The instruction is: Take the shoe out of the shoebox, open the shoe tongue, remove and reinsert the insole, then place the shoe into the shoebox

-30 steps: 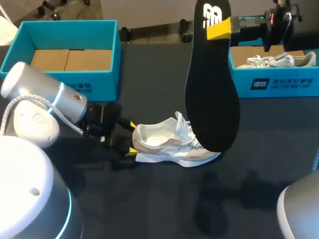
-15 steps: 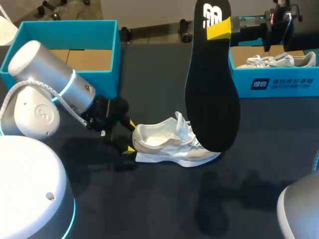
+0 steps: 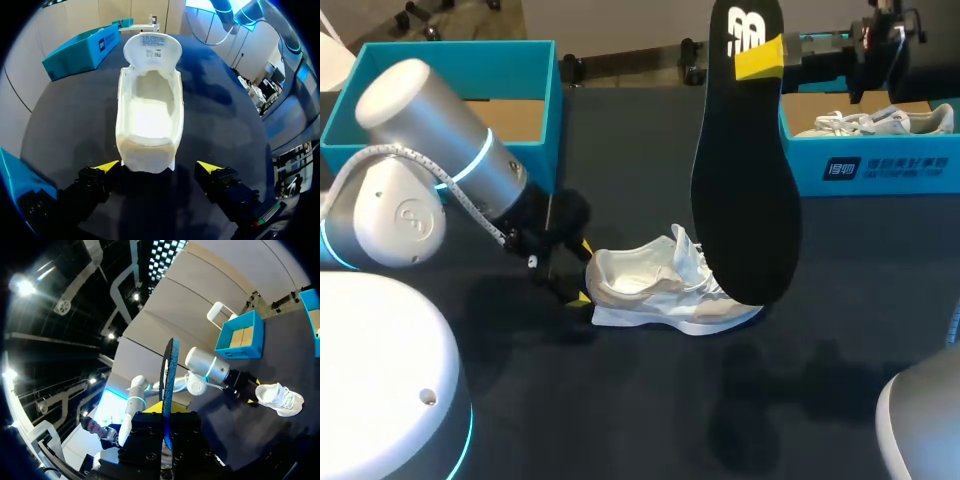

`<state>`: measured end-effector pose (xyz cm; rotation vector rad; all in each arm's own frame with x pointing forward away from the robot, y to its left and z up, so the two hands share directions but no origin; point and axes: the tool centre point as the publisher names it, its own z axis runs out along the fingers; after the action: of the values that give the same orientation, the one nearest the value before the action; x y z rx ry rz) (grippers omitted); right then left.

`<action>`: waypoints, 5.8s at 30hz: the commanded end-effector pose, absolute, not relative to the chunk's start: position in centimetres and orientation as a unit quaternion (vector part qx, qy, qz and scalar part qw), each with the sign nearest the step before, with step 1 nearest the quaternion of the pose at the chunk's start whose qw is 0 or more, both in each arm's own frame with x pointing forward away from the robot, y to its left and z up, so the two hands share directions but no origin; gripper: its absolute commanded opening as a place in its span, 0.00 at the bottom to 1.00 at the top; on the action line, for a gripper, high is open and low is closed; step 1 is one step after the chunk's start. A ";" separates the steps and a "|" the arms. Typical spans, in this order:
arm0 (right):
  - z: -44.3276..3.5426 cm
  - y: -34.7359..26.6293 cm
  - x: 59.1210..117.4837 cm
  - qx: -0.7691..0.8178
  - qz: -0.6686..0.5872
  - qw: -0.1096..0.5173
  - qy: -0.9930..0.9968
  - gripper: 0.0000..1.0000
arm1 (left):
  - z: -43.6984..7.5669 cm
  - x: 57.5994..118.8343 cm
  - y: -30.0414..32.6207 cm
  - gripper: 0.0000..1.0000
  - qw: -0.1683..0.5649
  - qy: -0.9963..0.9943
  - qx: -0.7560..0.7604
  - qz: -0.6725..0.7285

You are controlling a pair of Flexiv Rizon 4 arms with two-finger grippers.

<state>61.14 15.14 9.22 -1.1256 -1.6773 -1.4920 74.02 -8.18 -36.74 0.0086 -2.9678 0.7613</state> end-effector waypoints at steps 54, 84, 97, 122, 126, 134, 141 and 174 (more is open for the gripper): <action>9.4 15.5 61.5 -0.426 -0.563 0.311 -0.636 0.00 | -34.2 74.7 -10.7 1.00 0.011 -0.999 -0.015 0.050; 9.4 15.5 61.5 -0.426 -0.563 0.311 -0.636 0.00 | -31.9 76.3 -12.7 1.00 -0.007 -0.994 -0.015 0.105; 9.4 15.5 61.5 -0.426 -0.563 0.311 -0.636 0.00 | -32.4 79.1 -15.7 1.00 -0.007 -0.992 -0.020 0.122; 9.4 15.5 61.5 -0.426 -0.563 0.311 -0.636 0.00 | -37.7 80.2 -19.0 0.91 0.036 -0.994 -0.005 0.106; 9.4 15.5 61.5 -0.426 -0.563 0.311 -0.636 0.00 | -38.3 79.9 -19.1 0.89 0.047 -0.993 -0.005 0.105; 9.4 15.5 61.5 -0.426 -0.563 0.311 -0.636 0.00 | -39.3 79.5 -19.3 0.68 0.062 -0.992 -0.005 0.109; 9.4 15.5 61.5 -0.426 -0.563 0.311 -0.636 0.00 | -39.8 79.2 -19.3 0.00 0.071 -0.991 -0.004 0.112; 9.4 15.5 61.5 -0.426 -0.563 0.311 -0.636 0.00 | -33.0 78.9 -18.1 0.00 0.244 -0.886 -0.392 0.042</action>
<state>61.14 15.14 9.22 -1.1256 -1.6774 -1.4919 78.28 -17.65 -33.62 -0.8791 -2.5797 0.1999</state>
